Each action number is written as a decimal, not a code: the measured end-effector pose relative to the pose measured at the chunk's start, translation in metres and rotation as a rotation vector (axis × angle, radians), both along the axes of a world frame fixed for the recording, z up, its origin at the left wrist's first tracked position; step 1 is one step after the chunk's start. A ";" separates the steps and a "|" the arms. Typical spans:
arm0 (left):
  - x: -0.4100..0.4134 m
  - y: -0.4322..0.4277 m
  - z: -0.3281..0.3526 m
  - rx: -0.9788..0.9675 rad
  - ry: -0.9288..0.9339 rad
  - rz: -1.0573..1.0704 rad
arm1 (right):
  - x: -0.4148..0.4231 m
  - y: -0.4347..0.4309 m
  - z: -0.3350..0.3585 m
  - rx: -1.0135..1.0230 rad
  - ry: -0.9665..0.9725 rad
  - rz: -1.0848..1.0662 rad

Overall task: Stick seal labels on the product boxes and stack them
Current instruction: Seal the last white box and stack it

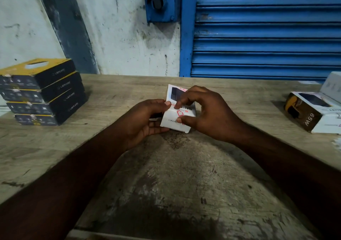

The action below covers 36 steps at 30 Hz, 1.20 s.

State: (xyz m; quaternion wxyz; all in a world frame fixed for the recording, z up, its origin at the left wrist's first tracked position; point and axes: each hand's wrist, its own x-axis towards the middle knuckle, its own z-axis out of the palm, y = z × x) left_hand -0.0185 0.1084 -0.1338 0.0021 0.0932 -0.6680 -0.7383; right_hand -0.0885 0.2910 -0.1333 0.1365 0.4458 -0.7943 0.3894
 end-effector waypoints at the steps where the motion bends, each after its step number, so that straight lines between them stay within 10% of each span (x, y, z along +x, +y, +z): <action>1: 0.000 0.000 0.000 0.000 0.001 0.001 | 0.000 0.000 0.000 -0.015 -0.001 0.002; 36: -0.001 0.000 -0.001 -0.029 -0.006 -0.006 | -0.005 -0.001 -0.006 0.040 0.092 -0.027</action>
